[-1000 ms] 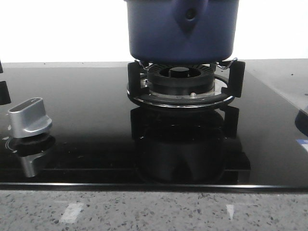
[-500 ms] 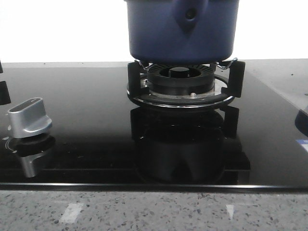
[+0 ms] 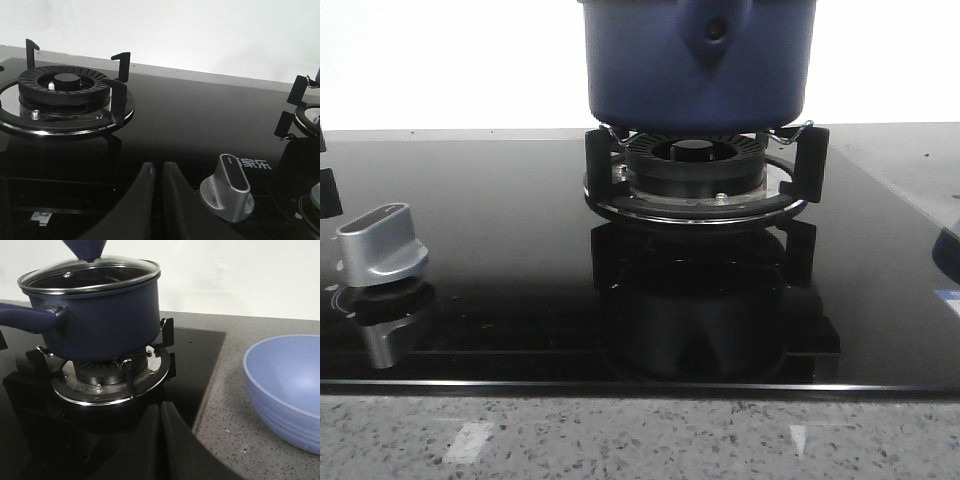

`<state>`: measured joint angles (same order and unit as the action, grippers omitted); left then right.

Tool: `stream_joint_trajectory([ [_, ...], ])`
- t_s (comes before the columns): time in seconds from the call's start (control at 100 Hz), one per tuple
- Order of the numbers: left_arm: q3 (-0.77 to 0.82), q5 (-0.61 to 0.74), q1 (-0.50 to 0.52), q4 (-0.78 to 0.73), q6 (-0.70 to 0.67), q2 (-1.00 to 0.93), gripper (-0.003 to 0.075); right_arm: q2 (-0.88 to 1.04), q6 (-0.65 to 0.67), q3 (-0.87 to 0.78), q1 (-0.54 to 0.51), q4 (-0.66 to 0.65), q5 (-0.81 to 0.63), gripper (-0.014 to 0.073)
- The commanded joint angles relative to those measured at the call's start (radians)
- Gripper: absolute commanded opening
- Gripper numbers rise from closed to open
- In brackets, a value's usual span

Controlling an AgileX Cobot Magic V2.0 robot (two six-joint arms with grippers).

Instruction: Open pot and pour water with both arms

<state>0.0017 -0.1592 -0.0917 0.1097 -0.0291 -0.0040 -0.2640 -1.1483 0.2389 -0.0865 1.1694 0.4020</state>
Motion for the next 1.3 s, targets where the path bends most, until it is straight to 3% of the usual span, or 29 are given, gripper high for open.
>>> stream_joint_trajectory([
  [0.0, 0.031, 0.072, -0.008, 0.000, -0.009, -0.028, -0.0020, -0.006, -0.007, 0.026, 0.001, 0.021, -0.032, -0.0047],
  [0.11, 0.031, 0.072, -0.008, 0.000, -0.009, -0.028, -0.0020, -0.006, -0.007, 0.026, 0.001, 0.021, -0.045, -0.0047],
  [0.28, 0.031, 0.072, -0.008, 0.000, -0.009, -0.028, -0.0020, -0.006, 0.029, 0.026, 0.001, 0.004, -0.178, -0.0047],
  [0.31, 0.031, 0.072, -0.008, 0.000, -0.009, -0.028, -0.0020, -0.006, 0.099, 0.026, 0.001, -0.088, -0.203, -0.0047],
  [0.35, 0.031, 0.072, -0.008, 0.000, -0.009, -0.028, -0.0020, -0.006, 0.290, 0.026, 0.001, -0.240, -0.238, -0.0047],
  [0.42, 0.031, 0.072, -0.008, 0.000, -0.009, -0.028, -0.0020, -0.006, 0.731, 0.025, -0.005, -0.659, -0.265, -0.0047],
  [0.48, 0.031, 0.072, -0.008, 0.000, -0.009, -0.028, -0.0020, -0.006, 0.978, 0.021, -0.012, -0.949, -0.258, -0.0047],
  [0.56, 0.031, 0.072, -0.008, 0.000, -0.009, -0.028, -0.0020, -0.001, 1.133, -0.011, -0.012, -1.126, -0.276, -0.0047],
  [0.77, 0.031, 0.072, -0.008, 0.000, -0.009, -0.028, -0.0020, 0.118, 1.137, -0.182, -0.012, -1.133, -0.382, -0.0047],
  [0.92, 0.031, 0.072, -0.008, 0.000, -0.009, -0.028, -0.0020, 0.277, 1.140, -0.275, -0.012, -1.133, -0.379, -0.0047],
  [0.96, 0.031, 0.072, -0.008, 0.000, -0.009, -0.028, -0.0020, 0.297, 1.148, -0.275, -0.014, -1.135, -0.327, -0.0047],
  [1.29, 0.031, 0.072, -0.008, 0.000, -0.009, -0.026, -0.0020, 0.295, 1.148, -0.275, -0.030, -1.169, -0.316, -0.0047],
])
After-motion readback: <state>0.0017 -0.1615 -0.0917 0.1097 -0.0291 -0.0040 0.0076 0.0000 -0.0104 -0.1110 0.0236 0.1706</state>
